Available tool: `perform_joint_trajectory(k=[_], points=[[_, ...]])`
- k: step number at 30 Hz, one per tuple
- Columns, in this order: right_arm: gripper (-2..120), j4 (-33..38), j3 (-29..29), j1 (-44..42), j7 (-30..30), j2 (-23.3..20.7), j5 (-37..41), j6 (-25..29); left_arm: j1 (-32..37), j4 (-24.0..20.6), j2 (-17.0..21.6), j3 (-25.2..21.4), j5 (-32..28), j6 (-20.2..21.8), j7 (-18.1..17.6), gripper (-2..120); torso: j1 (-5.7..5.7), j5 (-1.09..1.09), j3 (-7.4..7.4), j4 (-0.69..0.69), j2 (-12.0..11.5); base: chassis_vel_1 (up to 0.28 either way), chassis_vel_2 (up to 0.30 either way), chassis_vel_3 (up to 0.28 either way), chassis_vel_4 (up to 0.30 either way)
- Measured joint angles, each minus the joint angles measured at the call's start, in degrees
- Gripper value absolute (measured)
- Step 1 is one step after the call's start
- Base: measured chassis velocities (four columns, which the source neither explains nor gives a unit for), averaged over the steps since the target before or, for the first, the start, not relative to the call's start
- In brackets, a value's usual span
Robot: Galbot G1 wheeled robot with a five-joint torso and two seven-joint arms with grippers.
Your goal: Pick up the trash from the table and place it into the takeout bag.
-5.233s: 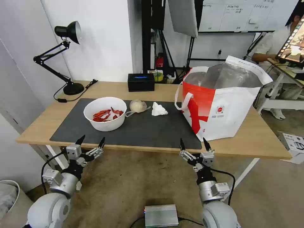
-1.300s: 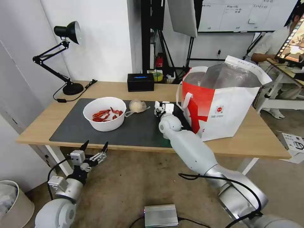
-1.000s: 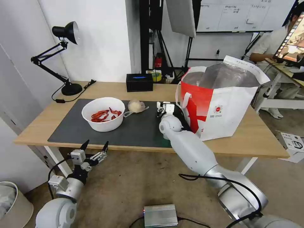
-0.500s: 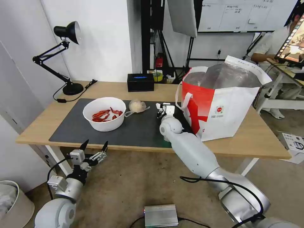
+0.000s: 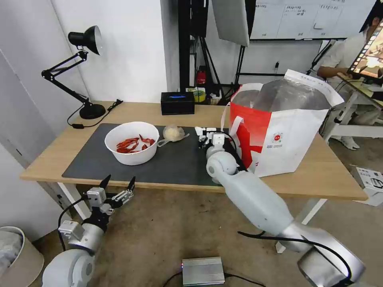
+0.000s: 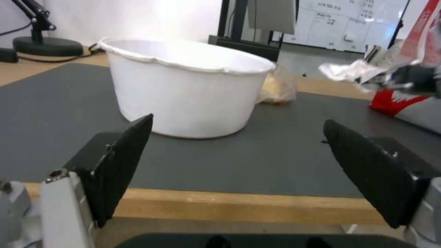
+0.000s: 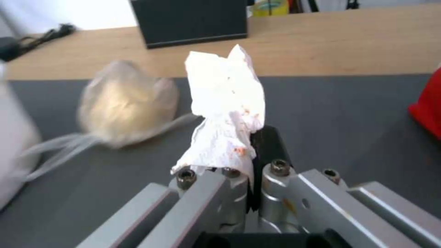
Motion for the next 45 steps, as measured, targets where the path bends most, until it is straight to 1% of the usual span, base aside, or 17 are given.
perform_joint_trajectory(k=[5,6,10,11,14,15,18,19,22,23,26,27,30,32,34,38,45], points=[[0,8.1,-0.2,-4.3,-0.5,-4.0,0.2,0.8,0.1,-0.1,0.2,0.3,0.2,0.1,0.0,100,0.00,0.00,0.00,0.00,0.0,0.000,0.000,0.000,0.000],[0,8.1,-0.2,-4.3,-0.5,-4.0,0.2,0.8,0.1,-0.1,0.2,0.3,0.2,0.1,0.0,100,0.00,0.00,0.00,0.00,0.0,0.000,0.000,0.000,0.000],[0,15.9,1.0,-10.8,-3.8,-8.8,-4.5,3.3,-0.1,-0.3,0.5,0.5,0.3,0.2,-0.1,100,-0.01,0.00,0.00,0.00,0.0,0.000,0.000,0.000,0.000],[0,15.9,1.0,-10.8,-3.8,-8.8,-4.5,3.3,-0.1,-0.3,0.5,0.5,0.3,0.2,-0.1,100,-0.01,0.00,0.00,0.00,0.0,0.000,0.000,0.000,0.000],[0,20.0,4.4,-18.4,-7.7,-11.8,-9.7,6.6,-0.1,-0.3,0.5,0.5,0.5,0.3,-0.2,100,-0.01,0.02,0.00,-0.02,0.0,0.000,0.000,0.000,0.000],[0,20.0,4.4,-18.4,-7.7,-11.8,-9.7,6.6,-0.1,-0.3,0.5,0.5,0.5,0.3,-0.2,100,-0.01,0.02,0.00,-0.02,0.0,0.000,0.000,0.000,0.000],[0,23.0,9.3,-25.8,-13.1,-14.2,-15.3,11.0,-0.1,-0.3,0.5,0.9,0.8,0.3,-0.2,100,-0.01,0.01,0.00,-0.01,0.0,0.000,0.000,0.000,0.000],[0,23.0,9.3,-25.8,-13.1,-14.2,-15.3,11.0,-0.1,-0.3,0.5,0.9,0.8,0.3,-0.2,100,-0.01,0.01,0.00,-0.01,0.0,0.000,0.000,0.000,0.000],[0,25.4,13.3,-31.4,-17.0,-15.5,-19.7,16.3,0.0,-0.3,0.7,1.4,1.3,0.3,-0.2,100,-0.01,0.01,-0.01,-0.02,0.0,0.000,0.000,0.000,0.000],[0,25.4,13.3,-31.4,-17.0,-15.5,-19.7,16.3,0.0,-0.3,0.7,1.4,1.3,0.3,-0.2,100,-0.01,0.01,-0.01,-0.02,0.0,0.000,0.000,0.000,0.000],[0,27.9,17.3,-36.1,-18.8,-15.3,-23.5,20.4,0.0,-0.6,0.6,1.8,1.6,0.3,-0.2,100,-0.01,0.01,-0.01,-0.01,0.0,0.000,0.000,0.000,0.000],[0,27.9,17.3,-36.1,-18.8,-15.3,-23.5,20.4,0.0,-0.6,0.6,1.8,1.6,0.3,-0.2,100,-0.01,0.01,-0.01,-0.01,0.0,0.000,0.000,0.000,0.000],[0,30.5,22.3,-41.3,-20.2,-14.1,-25.4,23.2,0.1,-1.1,0.5,1.6,1.6,0.3,-0.2,100,-0.01,0.00,-0.01,-0.01,0.0,0.000,0.000,0.000,0.000],[0,30.8,23.1,-42.1,-20.5,-13.9,-25.8,23.8,0.2,-1.2,0.5,1.5,1.6,0.3,-0.2,100,-0.01,0.01,-0.01,-0.01,0.0,0.000,0.000,0.000,0.000],[0,31.7,25.9,-44.9,-21.9,-13.0,-27.6,26.4,0.4,-1.3,0.5,1.2,1.5,0.3,-0.3,100,-0.01,0.00,-0.01,-0.01,0.0,0.000,0.000,0.000,0.000],[0,32.6,29.0,-47.8,-23.0,-11.4,-29.5,28.9,0.5,-1.4,0.5,1.0,1.4,0.3,-0.3,100,-0.01,0.00,-0.01,-0.01,0.0,0.000,0.000,0.000,0.000],[0,33.4,31.9,-49.3,-23.8,-9.4,-31.1,31.6,0.6,-1.4,0.5,1.0,1.4,0.3,-0.2,100,-0.01,0.00,0.00,-0.02,0.0,0.000,0.000,0.000,0.000]])
